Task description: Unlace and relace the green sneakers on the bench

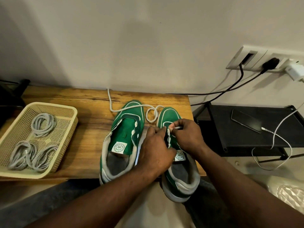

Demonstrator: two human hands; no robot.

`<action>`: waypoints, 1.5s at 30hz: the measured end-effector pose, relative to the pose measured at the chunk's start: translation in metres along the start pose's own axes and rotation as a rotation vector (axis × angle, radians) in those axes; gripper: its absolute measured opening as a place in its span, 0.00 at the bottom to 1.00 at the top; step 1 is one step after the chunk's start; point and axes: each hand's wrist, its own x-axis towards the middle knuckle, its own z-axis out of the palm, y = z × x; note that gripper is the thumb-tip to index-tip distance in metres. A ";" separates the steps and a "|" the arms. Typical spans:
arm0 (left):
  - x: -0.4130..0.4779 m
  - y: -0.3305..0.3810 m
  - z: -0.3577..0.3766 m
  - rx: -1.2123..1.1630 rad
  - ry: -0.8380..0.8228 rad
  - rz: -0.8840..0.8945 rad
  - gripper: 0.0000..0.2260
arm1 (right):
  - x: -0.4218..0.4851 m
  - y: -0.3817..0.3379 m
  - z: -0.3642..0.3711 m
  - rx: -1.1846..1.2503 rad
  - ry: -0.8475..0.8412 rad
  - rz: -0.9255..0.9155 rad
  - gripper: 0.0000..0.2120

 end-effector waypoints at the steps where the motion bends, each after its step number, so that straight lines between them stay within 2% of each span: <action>1: 0.001 0.000 0.000 -0.003 -0.006 -0.005 0.33 | -0.002 -0.001 0.003 -0.040 0.031 -0.010 0.08; 5: 0.001 -0.003 0.001 -0.017 -0.005 -0.021 0.23 | -0.011 -0.005 0.009 -0.244 0.114 -0.042 0.05; 8: 0.002 -0.004 -0.001 -0.031 -0.008 -0.031 0.20 | -0.010 -0.009 0.008 -0.394 0.108 -0.058 0.07; 10: 0.002 -0.004 -0.001 -0.016 -0.019 -0.021 0.20 | -0.008 -0.008 0.007 -0.402 0.095 -0.057 0.08; 14: 0.001 -0.004 -0.001 0.006 -0.013 0.027 0.27 | -0.007 -0.002 0.009 -0.232 0.079 -0.025 0.06; 19: 0.001 -0.004 -0.005 0.070 -0.032 0.070 0.36 | -0.009 -0.001 0.006 0.232 0.013 0.131 0.12; 24: 0.004 -0.005 -0.012 0.033 -0.074 0.083 0.32 | -0.008 0.000 0.008 0.520 -0.012 0.256 0.12; 31: 0.010 -0.001 -0.017 -0.052 -0.123 0.016 0.33 | -0.005 -0.001 0.000 0.699 -0.138 0.290 0.08; 35: 0.011 -0.001 -0.017 -0.069 -0.161 -0.055 0.39 | -0.005 -0.001 -0.001 0.666 -0.193 0.269 0.08; 38: 0.012 0.000 -0.019 -0.248 -0.157 -0.163 0.39 | -0.004 0.001 0.000 0.651 -0.184 0.249 0.06; 42: 0.009 0.003 -0.021 -0.535 -0.170 -0.311 0.43 | -0.002 0.005 0.004 0.456 -0.096 0.165 0.03; 45: 0.010 0.002 -0.024 -0.651 -0.185 -0.360 0.40 | -0.003 0.007 0.008 0.344 -0.015 0.123 0.03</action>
